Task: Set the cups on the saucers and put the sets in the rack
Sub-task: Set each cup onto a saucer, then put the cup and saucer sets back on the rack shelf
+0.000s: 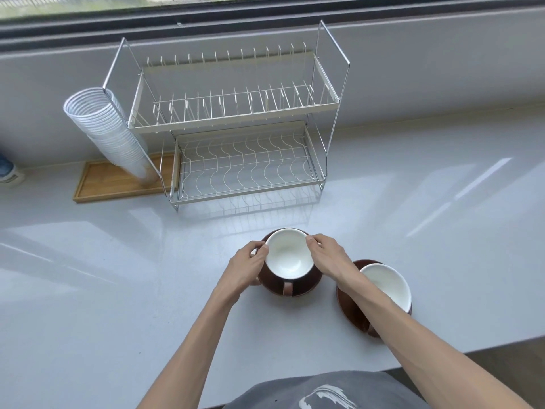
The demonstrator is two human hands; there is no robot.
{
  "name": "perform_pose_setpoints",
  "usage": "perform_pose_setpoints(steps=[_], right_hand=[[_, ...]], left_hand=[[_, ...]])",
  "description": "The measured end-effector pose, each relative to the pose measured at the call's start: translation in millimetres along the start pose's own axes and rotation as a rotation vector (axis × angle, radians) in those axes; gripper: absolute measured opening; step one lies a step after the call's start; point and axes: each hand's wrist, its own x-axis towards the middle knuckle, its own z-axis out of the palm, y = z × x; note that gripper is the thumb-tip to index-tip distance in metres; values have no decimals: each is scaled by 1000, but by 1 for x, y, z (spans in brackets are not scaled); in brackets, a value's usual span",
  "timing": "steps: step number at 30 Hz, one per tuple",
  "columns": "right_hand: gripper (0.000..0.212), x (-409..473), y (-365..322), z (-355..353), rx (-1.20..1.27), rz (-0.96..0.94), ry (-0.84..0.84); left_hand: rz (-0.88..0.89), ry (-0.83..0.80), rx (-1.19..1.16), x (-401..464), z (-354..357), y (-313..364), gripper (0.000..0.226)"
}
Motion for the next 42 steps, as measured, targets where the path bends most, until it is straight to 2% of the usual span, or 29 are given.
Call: perform_pose_setpoints(steps=[11, 16, 21, 31, 33, 36, 37, 40, 42], right_hand=[[41, 51, -59, -31, 9, -109, 41], [45, 76, -84, -41, -10, -140, 39], [49, 107, -109, -52, -22, -163, 18], [46, 178, -144, -57, -47, -180, 41], [39, 188, -147, -58, -51, -173, 59], [34, 211, -152, -57, -106, -151, 82], [35, 218, -152, -58, -129, -143, 92], [37, 232, -158, -62, -111, -126, 128], [38, 238, -158, -65, -159, -133, 121]], left_hand=[[6, 65, -140, 33, -25, 53, 25], [21, 107, -178, 53, -34, 80, 16], [23, 140, -204, 80, -41, 101, 22], [1, 174, -290, 143, -46, 131, 17], [-1, 178, -293, 153, -46, 138, 19], [9, 185, -293, 173, -46, 146, 9], [12, 186, -296, 180, -45, 148, 10], [-1, 179, -298, 196, -43, 155, 36], [-2, 167, -302, 205, -42, 158, 41]])
